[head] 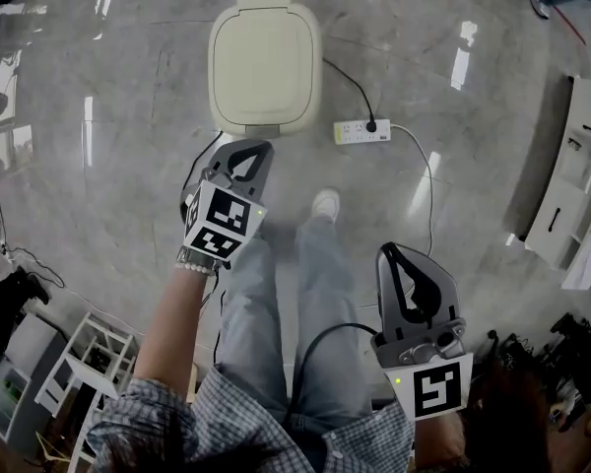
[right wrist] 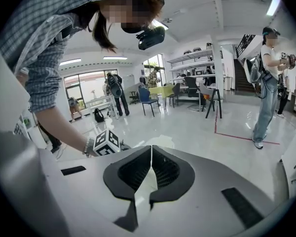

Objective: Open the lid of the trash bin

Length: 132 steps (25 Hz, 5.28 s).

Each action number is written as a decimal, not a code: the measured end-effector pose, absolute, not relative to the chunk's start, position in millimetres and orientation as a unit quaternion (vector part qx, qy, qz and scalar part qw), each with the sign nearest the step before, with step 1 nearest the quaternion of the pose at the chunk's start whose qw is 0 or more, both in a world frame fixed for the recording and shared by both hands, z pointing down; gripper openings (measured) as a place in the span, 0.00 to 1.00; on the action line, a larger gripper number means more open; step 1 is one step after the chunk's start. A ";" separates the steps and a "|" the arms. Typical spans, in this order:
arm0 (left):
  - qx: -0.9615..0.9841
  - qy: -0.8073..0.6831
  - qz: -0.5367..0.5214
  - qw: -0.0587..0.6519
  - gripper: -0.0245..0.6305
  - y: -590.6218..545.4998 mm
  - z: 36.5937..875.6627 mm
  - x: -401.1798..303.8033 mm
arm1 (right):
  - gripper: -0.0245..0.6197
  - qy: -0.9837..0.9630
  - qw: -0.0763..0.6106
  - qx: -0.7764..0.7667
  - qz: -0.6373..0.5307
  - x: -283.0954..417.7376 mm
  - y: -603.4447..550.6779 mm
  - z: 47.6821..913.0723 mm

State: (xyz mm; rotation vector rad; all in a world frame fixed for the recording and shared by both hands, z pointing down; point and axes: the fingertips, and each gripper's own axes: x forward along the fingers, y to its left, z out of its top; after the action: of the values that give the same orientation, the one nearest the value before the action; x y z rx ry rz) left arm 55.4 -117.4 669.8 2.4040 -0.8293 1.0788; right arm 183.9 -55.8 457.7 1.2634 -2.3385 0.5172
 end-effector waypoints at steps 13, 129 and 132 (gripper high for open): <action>0.812 -0.317 0.431 0.233 0.04 -125.2 725.1 51.0 | 0.07 -0.851 0.217 0.440 0.187 188.5 -60.7 472.1; 0.883 -0.436 0.143 0.098 0.04 -50.7 242.8 -63.5 | 0.07 -0.839 0.119 0.530 -0.001 130.4 -61.8 166.0; 0.882 -0.438 0.142 0.099 0.04 -47.6 242.3 -65.4 | 0.07 -0.840 0.119 0.530 0.000 129.7 -58.5 166.8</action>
State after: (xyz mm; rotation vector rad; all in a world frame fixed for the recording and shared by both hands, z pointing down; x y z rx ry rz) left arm -65.4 -47.6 242.3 2.6100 -1.2944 0.4211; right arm 129.7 -58.5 166.8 1.5493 -2.4544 -0.0001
